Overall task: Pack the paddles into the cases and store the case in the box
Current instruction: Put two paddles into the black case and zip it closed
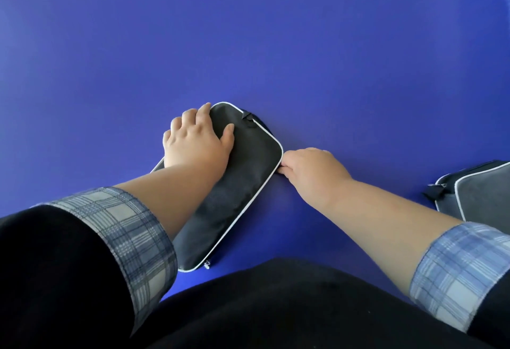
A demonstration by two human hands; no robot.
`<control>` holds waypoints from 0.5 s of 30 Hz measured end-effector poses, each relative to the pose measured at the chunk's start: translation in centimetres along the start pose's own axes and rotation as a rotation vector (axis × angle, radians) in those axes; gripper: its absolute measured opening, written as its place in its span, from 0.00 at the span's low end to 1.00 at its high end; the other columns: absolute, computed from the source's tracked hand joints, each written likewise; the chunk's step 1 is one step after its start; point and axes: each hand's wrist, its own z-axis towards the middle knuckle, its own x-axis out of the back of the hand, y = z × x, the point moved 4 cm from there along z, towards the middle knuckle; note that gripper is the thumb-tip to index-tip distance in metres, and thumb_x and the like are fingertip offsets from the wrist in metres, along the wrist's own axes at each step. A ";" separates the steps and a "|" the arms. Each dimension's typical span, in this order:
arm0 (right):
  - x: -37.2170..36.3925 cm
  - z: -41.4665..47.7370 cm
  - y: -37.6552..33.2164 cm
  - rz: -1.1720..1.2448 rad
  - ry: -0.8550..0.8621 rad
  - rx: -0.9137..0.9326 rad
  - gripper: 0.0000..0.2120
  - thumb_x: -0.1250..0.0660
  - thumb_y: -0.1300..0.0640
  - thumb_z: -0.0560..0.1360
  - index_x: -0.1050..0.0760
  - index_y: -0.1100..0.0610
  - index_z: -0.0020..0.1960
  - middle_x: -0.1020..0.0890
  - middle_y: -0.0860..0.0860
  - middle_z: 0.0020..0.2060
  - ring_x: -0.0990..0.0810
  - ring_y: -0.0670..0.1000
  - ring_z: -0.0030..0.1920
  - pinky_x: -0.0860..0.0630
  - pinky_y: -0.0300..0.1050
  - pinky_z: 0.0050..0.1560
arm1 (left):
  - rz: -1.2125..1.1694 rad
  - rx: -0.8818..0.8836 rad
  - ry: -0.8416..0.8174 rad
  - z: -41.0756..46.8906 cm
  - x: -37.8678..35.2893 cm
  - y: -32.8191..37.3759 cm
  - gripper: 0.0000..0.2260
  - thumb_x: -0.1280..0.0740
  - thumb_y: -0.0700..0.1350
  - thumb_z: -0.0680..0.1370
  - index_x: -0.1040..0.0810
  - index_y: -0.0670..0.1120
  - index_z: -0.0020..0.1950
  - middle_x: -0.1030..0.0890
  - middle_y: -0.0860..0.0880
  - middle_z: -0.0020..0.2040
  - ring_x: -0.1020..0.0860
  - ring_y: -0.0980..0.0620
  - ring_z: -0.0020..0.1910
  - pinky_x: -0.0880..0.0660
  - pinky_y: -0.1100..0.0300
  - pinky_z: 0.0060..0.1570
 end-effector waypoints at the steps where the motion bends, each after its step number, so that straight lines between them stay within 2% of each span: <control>1: 0.2 0.2 0.1 -0.015 0.000 0.014 0.13 0.45 0.49 0.84 0.24 0.54 0.51 0.19 0.51 0.40 0.24 0.58 0.45 0.31 0.50 0.43 | -0.007 0.003 0.004 0.0 0.0 -0.1 0.30 0.47 0.65 0.77 0.37 0.52 0.75 0.29 0.48 0.69 0.33 0.43 0.67 0.36 0.47 0.65; 4: -0.2 0.1 0.6 0.045 -0.044 -0.020 0.13 0.43 0.48 0.82 0.26 0.54 0.47 0.20 0.50 0.37 0.24 0.58 0.42 0.32 0.50 0.37 | -0.019 0.007 0.003 0.1 -0.1 -0.1 0.30 0.47 0.66 0.77 0.37 0.52 0.75 0.29 0.48 0.69 0.33 0.44 0.67 0.37 0.47 0.65; 7: -0.6 -0.7 1.8 0.311 -0.090 -0.185 0.15 0.40 0.40 0.78 0.25 0.50 0.42 0.19 0.45 0.36 0.22 0.50 0.39 0.26 0.47 0.37 | -0.034 0.004 -0.001 0.1 0.0 -0.1 0.30 0.47 0.65 0.77 0.37 0.52 0.75 0.29 0.48 0.69 0.33 0.44 0.68 0.37 0.47 0.66; 9: -0.1 -0.4 2.8 0.504 -0.009 -0.292 0.13 0.39 0.37 0.76 0.24 0.45 0.48 0.19 0.38 0.41 0.22 0.41 0.43 0.27 0.38 0.41 | -0.046 0.006 0.002 0.1 0.0 -0.1 0.29 0.47 0.65 0.77 0.37 0.53 0.75 0.29 0.48 0.69 0.34 0.44 0.68 0.37 0.47 0.66; 11: 0.5 0.6 2.8 0.632 0.033 -0.297 0.11 0.38 0.42 0.78 0.24 0.41 0.58 0.21 0.33 0.46 0.23 0.38 0.49 0.29 0.34 0.47 | -0.050 0.005 0.008 0.0 0.0 -0.1 0.29 0.47 0.65 0.77 0.37 0.53 0.75 0.29 0.48 0.69 0.34 0.44 0.68 0.37 0.47 0.65; 13: 0.5 1.6 1.8 0.705 -0.037 -0.255 0.10 0.39 0.48 0.80 0.22 0.42 0.57 0.17 0.38 0.47 0.20 0.42 0.47 0.24 0.38 0.47 | -0.047 -0.001 0.009 0.0 0.0 -0.1 0.29 0.47 0.65 0.77 0.37 0.52 0.75 0.29 0.48 0.69 0.34 0.44 0.68 0.37 0.47 0.65; 15: 0.2 2.2 1.0 0.728 -0.064 -0.281 0.07 0.38 0.50 0.79 0.22 0.44 0.51 0.15 0.46 0.43 0.17 0.51 0.40 0.21 0.45 0.41 | -0.039 -0.002 0.006 0.0 0.0 0.0 0.30 0.47 0.65 0.77 0.37 0.52 0.75 0.30 0.48 0.70 0.34 0.44 0.68 0.37 0.47 0.65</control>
